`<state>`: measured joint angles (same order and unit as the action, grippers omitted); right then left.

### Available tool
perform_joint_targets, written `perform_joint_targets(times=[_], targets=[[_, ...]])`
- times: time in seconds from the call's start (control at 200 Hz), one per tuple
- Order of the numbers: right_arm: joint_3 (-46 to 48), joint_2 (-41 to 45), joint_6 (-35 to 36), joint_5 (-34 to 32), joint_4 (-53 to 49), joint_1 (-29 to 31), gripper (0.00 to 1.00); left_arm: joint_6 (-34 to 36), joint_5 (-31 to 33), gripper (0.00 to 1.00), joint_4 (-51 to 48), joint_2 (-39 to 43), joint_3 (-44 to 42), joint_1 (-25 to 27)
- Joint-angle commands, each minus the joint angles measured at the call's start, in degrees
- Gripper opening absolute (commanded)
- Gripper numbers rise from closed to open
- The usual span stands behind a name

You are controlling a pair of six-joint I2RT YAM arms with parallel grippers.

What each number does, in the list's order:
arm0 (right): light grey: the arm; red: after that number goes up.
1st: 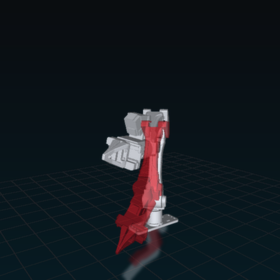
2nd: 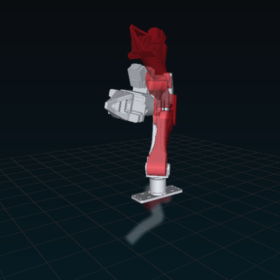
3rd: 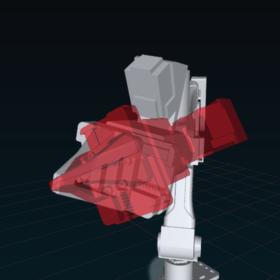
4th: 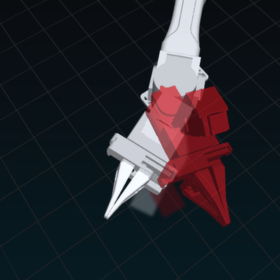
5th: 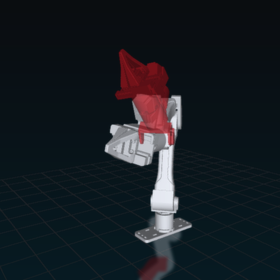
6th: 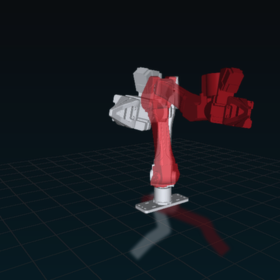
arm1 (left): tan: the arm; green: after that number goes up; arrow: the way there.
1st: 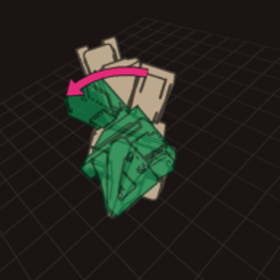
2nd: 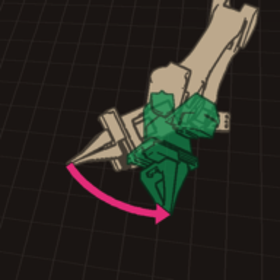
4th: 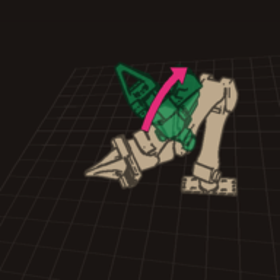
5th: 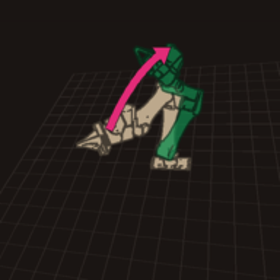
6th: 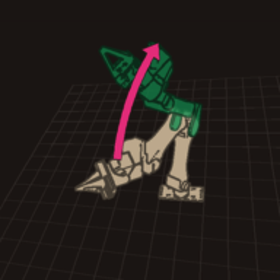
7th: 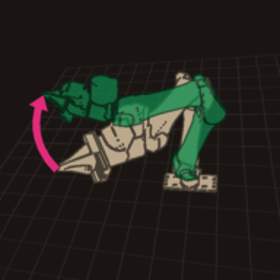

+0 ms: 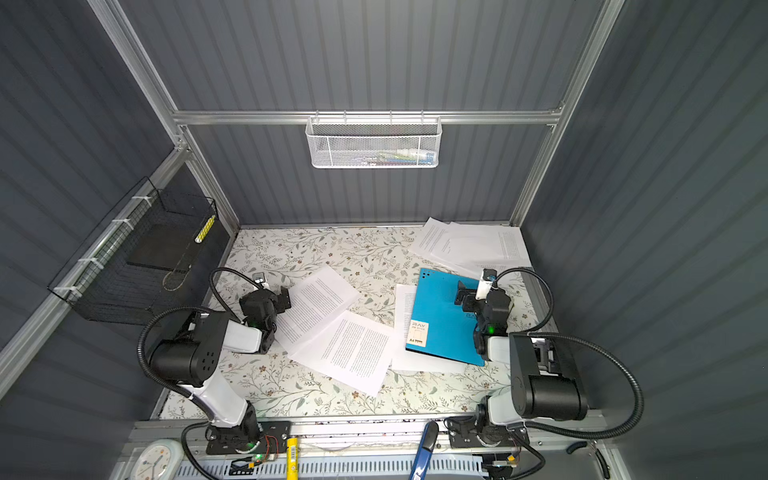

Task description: Put the files into the folder

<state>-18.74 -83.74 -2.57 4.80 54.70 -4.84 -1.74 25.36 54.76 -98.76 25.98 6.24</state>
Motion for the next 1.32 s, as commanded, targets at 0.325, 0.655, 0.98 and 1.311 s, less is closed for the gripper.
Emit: perform_joint_targets(times=[0.325,0.655,0.98,1.311], targets=[[0.0,0.2,-0.1,1.9,0.8,-0.3,0.99,-0.2,-0.4,1.00,0.2,0.2,-0.1,0.2],[0.1,0.2,-0.1,1.8,0.8,-0.3,0.99,-0.2,-0.4,1.00,0.2,0.2,-0.2,0.2],[0.0,0.2,-0.1,1.7,0.8,-0.2,0.99,-0.2,-0.3,1.00,0.2,0.2,-0.1,0.2],[-0.1,0.1,-0.3,1.4,0.8,-0.2,0.99,-0.3,-0.5,1.00,0.2,0.3,-0.2,0.2]])
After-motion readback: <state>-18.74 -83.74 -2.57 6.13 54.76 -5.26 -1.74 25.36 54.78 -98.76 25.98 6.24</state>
